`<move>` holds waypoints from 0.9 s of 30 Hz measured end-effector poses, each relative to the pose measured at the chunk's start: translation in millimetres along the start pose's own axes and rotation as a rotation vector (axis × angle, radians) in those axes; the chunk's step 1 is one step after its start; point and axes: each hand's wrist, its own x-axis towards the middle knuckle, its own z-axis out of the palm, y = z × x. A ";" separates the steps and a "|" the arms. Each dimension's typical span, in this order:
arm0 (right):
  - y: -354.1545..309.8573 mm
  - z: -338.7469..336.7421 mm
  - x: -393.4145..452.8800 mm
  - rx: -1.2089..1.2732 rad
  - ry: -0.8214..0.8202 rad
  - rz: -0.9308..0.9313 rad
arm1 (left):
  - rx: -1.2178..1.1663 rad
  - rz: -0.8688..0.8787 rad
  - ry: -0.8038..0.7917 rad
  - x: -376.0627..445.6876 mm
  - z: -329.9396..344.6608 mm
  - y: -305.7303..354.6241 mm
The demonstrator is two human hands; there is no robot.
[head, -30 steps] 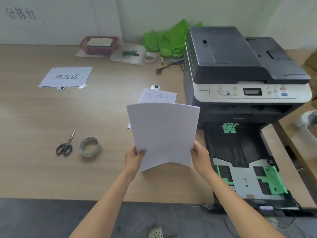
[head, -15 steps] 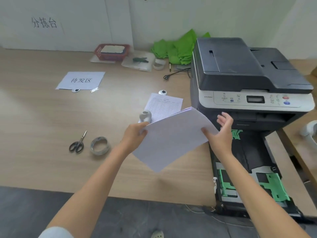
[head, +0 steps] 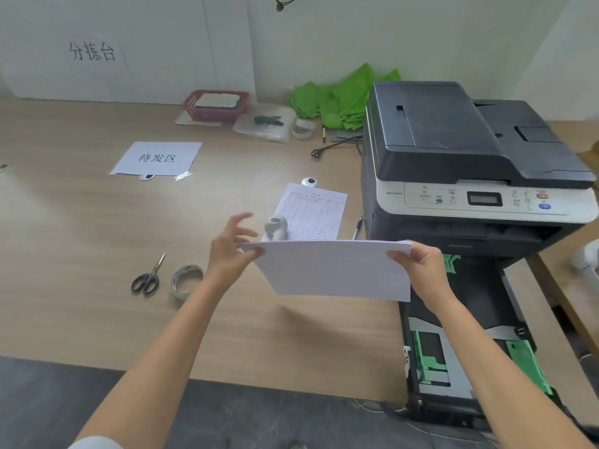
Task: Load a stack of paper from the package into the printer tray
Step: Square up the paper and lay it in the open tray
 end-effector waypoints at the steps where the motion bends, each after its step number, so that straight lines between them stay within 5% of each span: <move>1: 2.1 -2.2 0.3 0.022 0.008 0.014 | -0.174 -0.082 0.010 -1.6 -0.2 -7.1; 5: 15.1 -3.0 1.2 0.100 0.044 0.079 | -0.409 -0.246 -0.135 -9.9 21.8 -30.8; 19: 91.8 21.0 -8.9 0.003 0.093 0.312 | -0.443 -0.353 -0.073 -21.2 74.6 -76.1; 27: 77.9 11.4 -7.7 0.055 0.093 0.273 | -0.451 -0.313 -0.038 -8.0 71.5 -68.1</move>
